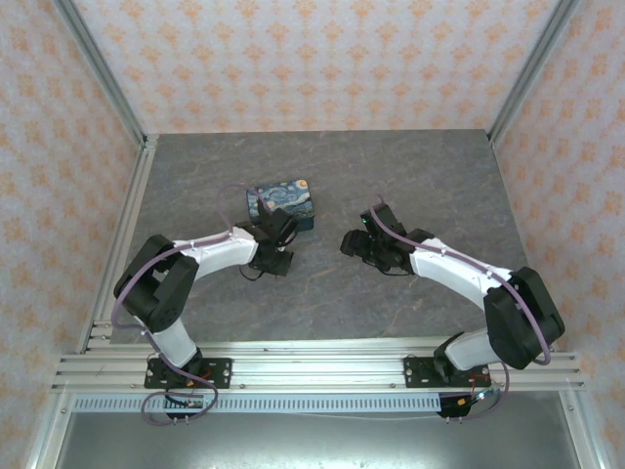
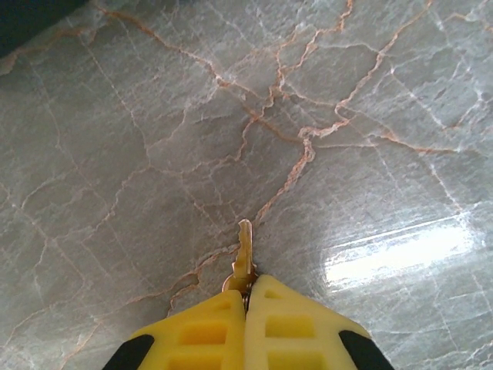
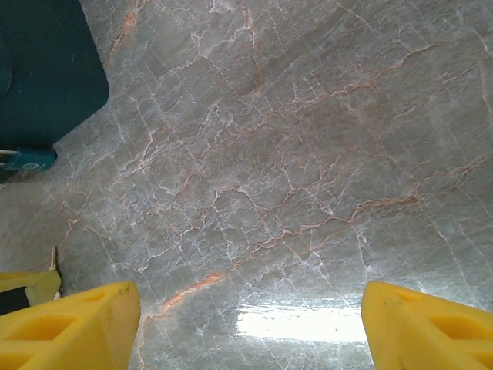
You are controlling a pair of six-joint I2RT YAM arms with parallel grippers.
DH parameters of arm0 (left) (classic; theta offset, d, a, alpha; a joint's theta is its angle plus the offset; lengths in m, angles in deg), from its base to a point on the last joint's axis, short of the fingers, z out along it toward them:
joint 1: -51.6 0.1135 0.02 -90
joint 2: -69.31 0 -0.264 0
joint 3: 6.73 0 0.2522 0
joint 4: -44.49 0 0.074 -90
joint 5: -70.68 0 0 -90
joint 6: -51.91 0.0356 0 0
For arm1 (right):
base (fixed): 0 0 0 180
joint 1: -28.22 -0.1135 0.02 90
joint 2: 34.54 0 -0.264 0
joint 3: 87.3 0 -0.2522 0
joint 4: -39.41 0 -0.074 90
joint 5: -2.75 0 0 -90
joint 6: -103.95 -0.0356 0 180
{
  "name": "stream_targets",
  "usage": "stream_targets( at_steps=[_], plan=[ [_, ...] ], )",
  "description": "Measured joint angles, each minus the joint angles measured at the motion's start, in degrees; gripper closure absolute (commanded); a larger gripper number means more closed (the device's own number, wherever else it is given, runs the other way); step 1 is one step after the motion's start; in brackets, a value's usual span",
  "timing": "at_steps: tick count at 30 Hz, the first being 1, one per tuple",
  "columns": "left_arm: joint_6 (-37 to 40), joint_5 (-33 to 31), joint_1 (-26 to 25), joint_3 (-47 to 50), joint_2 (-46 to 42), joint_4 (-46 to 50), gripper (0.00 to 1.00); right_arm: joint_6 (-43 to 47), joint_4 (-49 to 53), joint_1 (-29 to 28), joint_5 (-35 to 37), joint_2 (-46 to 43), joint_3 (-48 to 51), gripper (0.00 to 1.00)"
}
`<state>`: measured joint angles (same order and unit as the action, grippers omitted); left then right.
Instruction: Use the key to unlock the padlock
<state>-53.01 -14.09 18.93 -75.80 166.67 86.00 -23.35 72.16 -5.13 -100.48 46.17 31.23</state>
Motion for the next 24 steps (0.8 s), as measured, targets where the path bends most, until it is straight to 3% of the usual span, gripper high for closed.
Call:
stream_targets(
  at_steps=[12,24],
  plan=[
    [3.76,0.90,0.00,4.66,-3.74,-3.85,1.00,-1.73,-1.49,0.00,-0.11,-0.90,2.01,0.24],
    [9.18,6.64,0.00,8.31,-10.14,-7.17,1.00,-3.67,-3.39,0.00,-1.79,-1.31,3.06,0.24]
  ],
)
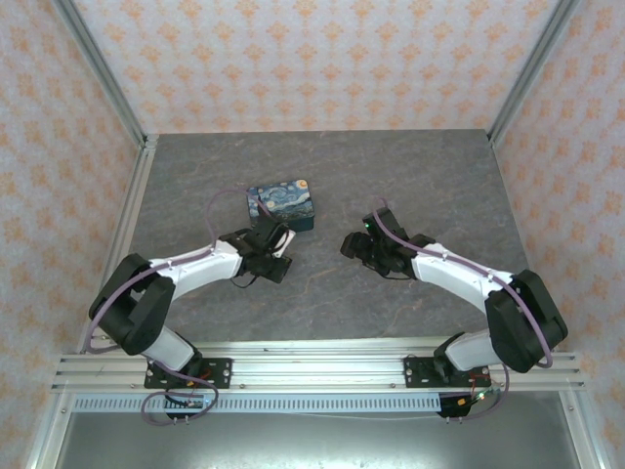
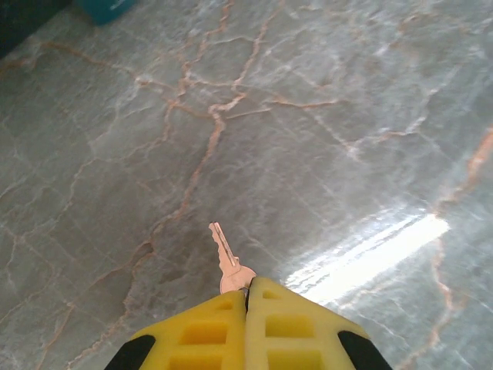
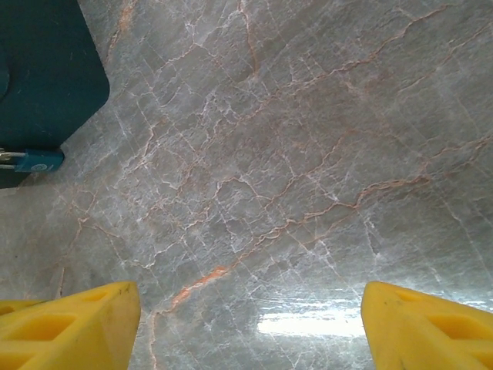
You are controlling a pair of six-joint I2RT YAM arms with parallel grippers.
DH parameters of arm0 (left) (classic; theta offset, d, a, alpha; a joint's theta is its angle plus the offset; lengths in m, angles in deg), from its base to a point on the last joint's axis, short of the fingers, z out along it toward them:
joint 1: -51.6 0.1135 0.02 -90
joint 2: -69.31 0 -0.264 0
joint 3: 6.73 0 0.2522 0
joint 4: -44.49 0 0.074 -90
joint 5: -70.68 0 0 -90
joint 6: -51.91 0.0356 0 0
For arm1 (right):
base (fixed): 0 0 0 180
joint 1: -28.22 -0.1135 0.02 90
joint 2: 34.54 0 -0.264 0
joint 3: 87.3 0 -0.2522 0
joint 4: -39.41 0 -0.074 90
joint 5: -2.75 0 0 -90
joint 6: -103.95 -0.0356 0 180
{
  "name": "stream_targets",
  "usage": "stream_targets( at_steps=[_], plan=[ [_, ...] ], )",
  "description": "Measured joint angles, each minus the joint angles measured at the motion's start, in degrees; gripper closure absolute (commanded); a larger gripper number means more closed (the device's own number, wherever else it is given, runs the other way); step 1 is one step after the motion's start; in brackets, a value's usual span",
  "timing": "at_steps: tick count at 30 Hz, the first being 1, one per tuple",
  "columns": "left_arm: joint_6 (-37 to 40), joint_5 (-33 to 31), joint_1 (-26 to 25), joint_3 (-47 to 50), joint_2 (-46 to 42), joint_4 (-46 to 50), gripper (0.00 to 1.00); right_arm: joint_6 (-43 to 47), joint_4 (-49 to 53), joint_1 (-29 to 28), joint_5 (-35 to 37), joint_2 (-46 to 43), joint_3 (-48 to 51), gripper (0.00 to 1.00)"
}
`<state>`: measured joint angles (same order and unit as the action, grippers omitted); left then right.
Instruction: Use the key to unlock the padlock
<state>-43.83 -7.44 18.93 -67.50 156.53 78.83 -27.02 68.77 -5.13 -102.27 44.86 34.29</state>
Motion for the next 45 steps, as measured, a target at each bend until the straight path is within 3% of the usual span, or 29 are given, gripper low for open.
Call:
stream_targets(
  at_steps=[6,15,23,31,38,45],
  plan=[
    [3.04,3.08,0.00,0.42,-2.21,-1.01,1.00,-0.92,-1.29,0.17,-2.01,-0.09,0.09,0.26],
    [11.15,10.54,0.00,0.79,-10.34,-1.16,1.00,-1.40,-2.29,2.78,-8.94,-0.85,-0.09,0.40],
    [19.98,16.26,-1.36,0.48,-18.40,-1.20,1.00,-0.13,-0.24,3.48,-17.44,-2.27,-4.50,0.41],
    [23.23,16.63,-2.40,-1.62,-18.51,-0.44,1.00,-5.99,-5.16,3.48,-26.88,-3.08,-4.57,0.40],
    [23.17,16.28,-4.90,-1.70,-18.86,-2.05,1.00,-12.87,-10.93,1.81,-30.14,-3.04,-3.65,0.52],
    [22.49,16.02,-7.54,-2.19,-18.71,-3.39,1.00,-16.57,-15.04,0.59,-31.82,-1.03,-3.56,0.54]
  ],
)
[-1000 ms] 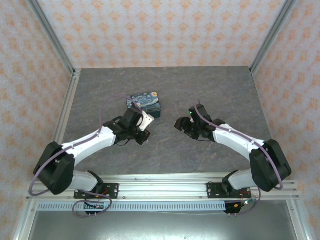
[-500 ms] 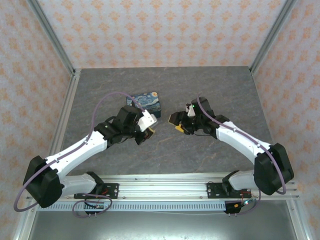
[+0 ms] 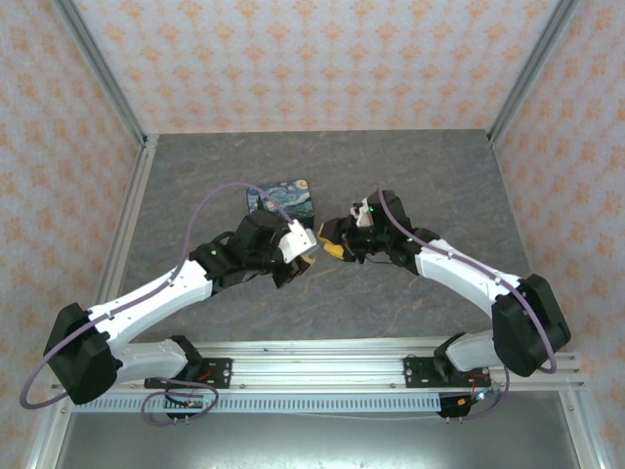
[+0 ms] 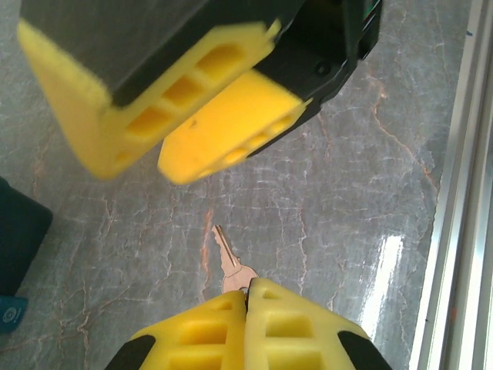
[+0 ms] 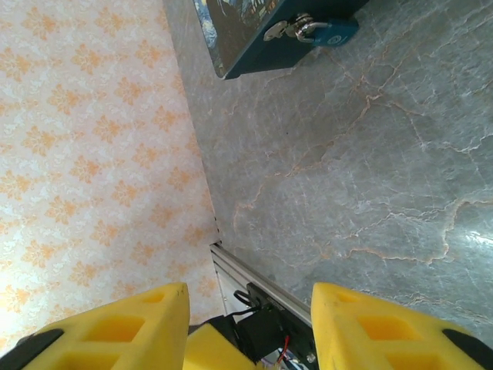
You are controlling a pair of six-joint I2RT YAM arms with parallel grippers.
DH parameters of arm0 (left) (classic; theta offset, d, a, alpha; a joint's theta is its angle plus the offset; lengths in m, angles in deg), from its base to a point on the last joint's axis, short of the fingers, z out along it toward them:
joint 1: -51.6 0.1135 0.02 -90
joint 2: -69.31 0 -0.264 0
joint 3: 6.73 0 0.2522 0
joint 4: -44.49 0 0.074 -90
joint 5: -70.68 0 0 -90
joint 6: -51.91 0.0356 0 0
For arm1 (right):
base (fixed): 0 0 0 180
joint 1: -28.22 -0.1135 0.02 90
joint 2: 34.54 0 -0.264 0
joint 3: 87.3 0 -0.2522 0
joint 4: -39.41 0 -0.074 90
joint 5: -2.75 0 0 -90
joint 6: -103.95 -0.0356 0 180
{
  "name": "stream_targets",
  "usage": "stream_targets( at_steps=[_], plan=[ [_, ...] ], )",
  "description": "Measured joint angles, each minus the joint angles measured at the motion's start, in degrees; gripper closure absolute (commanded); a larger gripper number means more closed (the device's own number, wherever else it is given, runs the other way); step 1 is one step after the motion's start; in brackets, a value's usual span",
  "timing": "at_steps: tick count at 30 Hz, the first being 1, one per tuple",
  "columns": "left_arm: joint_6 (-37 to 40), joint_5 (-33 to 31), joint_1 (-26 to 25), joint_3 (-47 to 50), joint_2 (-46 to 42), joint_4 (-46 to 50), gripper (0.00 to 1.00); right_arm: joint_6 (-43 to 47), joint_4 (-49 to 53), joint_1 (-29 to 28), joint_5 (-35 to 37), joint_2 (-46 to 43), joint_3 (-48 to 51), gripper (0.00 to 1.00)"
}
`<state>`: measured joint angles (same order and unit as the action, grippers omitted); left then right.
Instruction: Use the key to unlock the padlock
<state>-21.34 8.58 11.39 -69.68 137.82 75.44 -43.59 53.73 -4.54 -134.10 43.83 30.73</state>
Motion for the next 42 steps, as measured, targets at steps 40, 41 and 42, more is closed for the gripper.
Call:
stream_targets(
  at_steps=[40,41,42],
  plan=[
    [-0.79,-6.14,-1.07,-1.77,3.43,-4.79,1.00,-2.47,-2.36,-0.96,-2.01,1.53,0.24,1.00],
    [-1.14,-6.36,-1.07,-1.77,3.45,-4.81,1.00,-2.21,-2.43,-0.96,-1.79,1.53,0.24,1.00],
    [-1.55,-6.58,-1.07,-1.77,3.45,-4.83,0.96,-1.79,-2.51,-0.96,-1.57,1.53,0.24,1.00]
  ],
)
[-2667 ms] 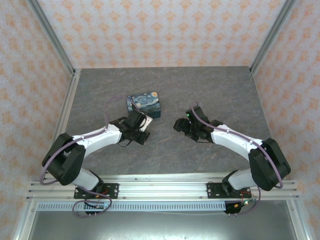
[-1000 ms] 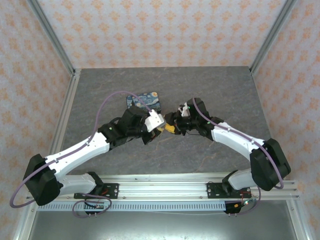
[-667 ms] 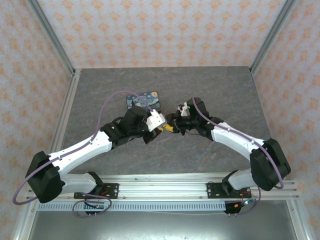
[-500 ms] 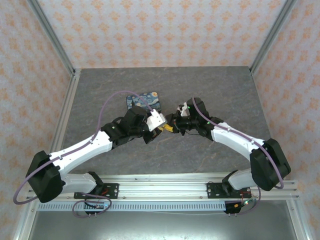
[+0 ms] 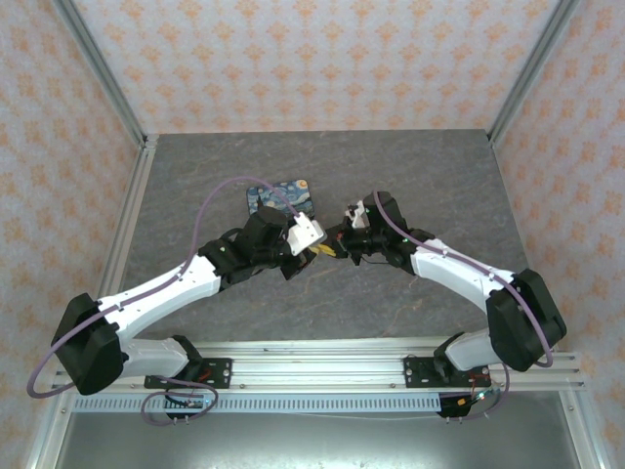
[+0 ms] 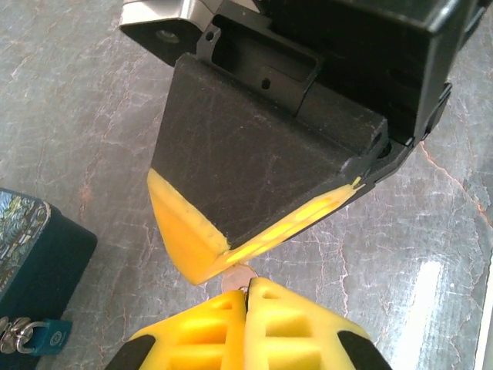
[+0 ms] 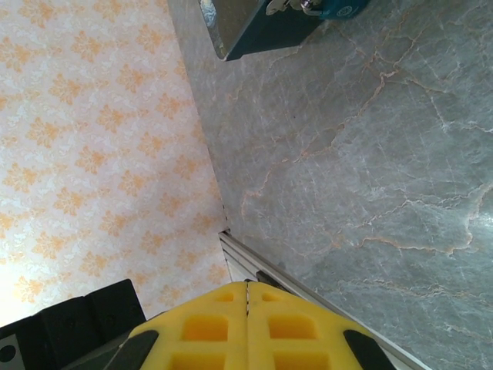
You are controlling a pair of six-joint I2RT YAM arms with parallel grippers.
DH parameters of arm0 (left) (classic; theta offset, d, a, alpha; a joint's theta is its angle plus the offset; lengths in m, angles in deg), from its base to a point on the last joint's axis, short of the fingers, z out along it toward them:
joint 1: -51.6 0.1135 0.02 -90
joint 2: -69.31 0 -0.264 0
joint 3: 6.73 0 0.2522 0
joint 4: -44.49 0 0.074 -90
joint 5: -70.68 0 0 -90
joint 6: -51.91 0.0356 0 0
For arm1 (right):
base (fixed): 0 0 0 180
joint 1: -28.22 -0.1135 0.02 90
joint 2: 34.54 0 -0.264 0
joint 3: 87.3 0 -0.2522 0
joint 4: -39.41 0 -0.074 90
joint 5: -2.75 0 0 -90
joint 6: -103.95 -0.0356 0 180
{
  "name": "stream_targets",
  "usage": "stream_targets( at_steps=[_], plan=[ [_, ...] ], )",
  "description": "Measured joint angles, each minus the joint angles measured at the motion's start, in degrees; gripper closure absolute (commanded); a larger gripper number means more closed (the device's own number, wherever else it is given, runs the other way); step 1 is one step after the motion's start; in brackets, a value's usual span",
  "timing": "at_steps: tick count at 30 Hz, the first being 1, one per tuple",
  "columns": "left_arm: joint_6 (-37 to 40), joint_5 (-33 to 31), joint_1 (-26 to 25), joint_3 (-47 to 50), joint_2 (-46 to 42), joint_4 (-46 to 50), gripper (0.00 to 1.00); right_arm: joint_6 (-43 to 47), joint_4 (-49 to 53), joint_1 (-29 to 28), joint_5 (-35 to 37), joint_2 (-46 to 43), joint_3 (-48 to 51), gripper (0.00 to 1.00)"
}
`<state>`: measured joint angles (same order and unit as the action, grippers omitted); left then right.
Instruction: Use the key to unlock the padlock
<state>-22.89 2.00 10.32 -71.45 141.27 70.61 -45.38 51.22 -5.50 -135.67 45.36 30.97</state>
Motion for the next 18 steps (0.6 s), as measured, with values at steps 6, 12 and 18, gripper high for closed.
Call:
stream_targets(
  at_steps=[6,12,18],
  plan=[
    [-5.01,-2.21,-0.37,0.00,-0.07,0.26,0.49,7.87,2.05,-0.26,4.31,-2.97,-0.48,1.00],
    [-13.62,-3.82,-0.37,2.08,-3.87,-0.02,0.38,23.21,8.90,-0.26,11.10,-6.05,-6.47,1.00],
    [-25.33,-4.66,0.42,8.37,-11.82,-2.03,0.32,35.76,8.02,-0.26,13.73,-8.66,-6.08,1.00]
  ],
)
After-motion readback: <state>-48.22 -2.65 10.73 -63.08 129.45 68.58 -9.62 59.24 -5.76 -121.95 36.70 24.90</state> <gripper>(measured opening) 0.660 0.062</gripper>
